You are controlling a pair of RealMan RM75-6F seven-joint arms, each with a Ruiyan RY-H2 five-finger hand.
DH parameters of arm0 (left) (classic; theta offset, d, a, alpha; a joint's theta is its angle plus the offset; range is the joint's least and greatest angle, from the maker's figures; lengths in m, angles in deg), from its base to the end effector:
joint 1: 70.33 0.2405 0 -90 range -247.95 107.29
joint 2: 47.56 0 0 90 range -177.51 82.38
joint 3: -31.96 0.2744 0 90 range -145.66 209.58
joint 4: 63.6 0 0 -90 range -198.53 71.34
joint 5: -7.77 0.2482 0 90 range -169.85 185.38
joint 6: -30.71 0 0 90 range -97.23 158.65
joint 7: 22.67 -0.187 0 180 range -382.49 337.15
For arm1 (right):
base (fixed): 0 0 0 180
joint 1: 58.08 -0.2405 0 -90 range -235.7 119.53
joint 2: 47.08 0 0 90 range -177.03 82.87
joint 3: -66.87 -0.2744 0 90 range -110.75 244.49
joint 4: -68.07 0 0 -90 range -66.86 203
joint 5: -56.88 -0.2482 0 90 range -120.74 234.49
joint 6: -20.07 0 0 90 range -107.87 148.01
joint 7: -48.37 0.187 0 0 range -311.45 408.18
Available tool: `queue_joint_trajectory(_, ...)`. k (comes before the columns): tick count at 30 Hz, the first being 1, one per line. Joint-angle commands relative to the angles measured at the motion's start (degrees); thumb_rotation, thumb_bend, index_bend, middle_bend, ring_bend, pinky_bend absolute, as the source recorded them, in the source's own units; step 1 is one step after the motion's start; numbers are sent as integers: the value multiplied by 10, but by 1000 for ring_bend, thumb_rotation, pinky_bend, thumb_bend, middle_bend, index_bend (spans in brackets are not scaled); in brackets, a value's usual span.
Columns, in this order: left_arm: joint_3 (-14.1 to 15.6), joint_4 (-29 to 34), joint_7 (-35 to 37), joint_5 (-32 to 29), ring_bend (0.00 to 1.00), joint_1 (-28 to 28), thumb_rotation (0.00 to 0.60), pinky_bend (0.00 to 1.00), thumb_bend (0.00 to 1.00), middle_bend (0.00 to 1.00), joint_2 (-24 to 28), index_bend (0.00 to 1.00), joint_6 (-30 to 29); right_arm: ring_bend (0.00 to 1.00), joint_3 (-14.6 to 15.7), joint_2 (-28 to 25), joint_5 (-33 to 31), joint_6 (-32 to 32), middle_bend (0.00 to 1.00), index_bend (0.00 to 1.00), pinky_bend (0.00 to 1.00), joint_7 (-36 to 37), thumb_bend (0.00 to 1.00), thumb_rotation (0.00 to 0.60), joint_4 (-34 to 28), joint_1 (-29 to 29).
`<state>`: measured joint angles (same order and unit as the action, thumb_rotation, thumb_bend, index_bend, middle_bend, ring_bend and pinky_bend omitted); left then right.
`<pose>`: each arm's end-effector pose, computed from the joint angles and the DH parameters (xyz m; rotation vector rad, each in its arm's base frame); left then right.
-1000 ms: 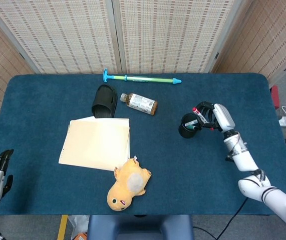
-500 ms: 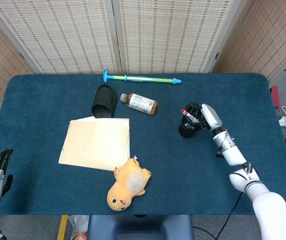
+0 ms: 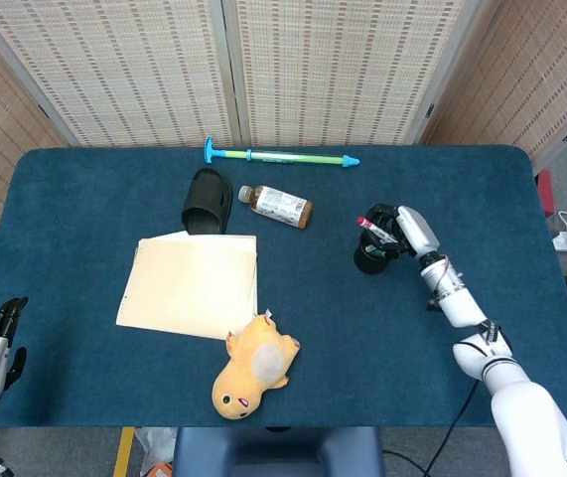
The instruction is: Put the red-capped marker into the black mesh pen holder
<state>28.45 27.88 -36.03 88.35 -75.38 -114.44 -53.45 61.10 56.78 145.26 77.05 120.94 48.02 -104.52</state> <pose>-0.3556 0.2318 0.1219 -1.3777 -0.8007 -0.7057 -0.2668 -0.5237 -0.0010 1.4664 -1.4356 1.4642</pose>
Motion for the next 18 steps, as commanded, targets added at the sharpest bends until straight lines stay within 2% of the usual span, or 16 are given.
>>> queue_joint_trajectory(1, 0, 0, -1, -2, 229, -1, 600, 461, 429, 100, 0, 92, 2, 559, -2, -4, -2, 5, 606, 797, 732, -5, 553, 600, -4, -4)
queue_joint_trajectory(7, -2, -1, -2, -3, 228, 0, 600, 461, 429, 100, -1, 92, -1, 559, -6, -3, -9, 1, 606, 796, 732, 1, 553, 600, -7, -13)
queue_joint_trajectory(18, -5, -3, -7, -11, 229, -1, 600, 461, 429, 100, -3, 92, 0, 560, -3, 31, -12, -22, 606, 796, 733, 33, 553, 600, 30, -34)
